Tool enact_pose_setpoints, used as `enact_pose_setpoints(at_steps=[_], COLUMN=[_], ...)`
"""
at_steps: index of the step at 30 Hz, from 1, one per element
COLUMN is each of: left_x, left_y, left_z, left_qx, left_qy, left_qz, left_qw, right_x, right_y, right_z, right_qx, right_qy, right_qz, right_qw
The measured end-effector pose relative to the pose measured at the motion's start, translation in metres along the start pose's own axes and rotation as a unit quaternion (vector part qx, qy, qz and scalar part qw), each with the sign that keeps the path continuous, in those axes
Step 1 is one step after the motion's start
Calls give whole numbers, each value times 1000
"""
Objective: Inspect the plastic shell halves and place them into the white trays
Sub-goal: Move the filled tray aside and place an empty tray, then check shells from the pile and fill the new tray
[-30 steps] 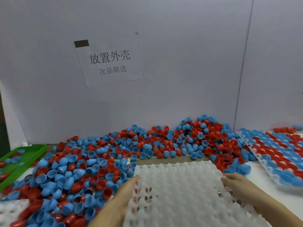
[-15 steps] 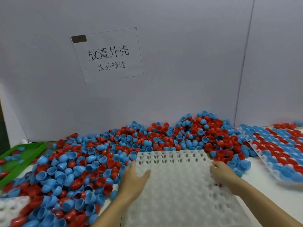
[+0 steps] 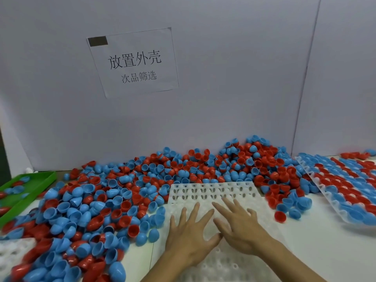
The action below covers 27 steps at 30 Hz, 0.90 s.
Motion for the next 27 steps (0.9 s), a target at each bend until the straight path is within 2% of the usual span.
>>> enact_pose_setpoints(at_steps=[4,8,11,14,17,21,23,27], left_x=[3,7,32,73,99,111,111,106], left_y=[-8,-6,5,28,40,42,38,6], left_z=[2,1,-3,-18,-44,-80,-97,-120], left_qx=[4,0,-4,7,38,76,94,121], left_qy=[1,30,112,176,208,205,204,130], left_qz=[2,15,115,256,315,328,337,275], left_qw=[1000,999,987,950,925,919,914,945], right_x=[-8,-5,15,40,45,13,-1,-4], right_y=[-11,-18,-27,-41,-58,-75,-79,-83], right_z=[2,5,4,-11,-31,-49,-52,-50], right_qx=[-10,-23,-42,-33,-27,-33,-30,-19], right_qy=[29,-2,-44,-92,-163,-153,-114,-110], right_qz=[-12,-23,28,107,117,61,68,82], right_qw=[999,999,998,989,979,986,991,990])
Point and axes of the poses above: each hand's wrist, its own y-axis away from the middle knuckle, its own x-axis out of the back of the hand, z = x × y, the point moved 10 cm from there along -y, towards the middle knuckle, and after that the axes turned 8 degrees about -x, right-handed, at the moved point
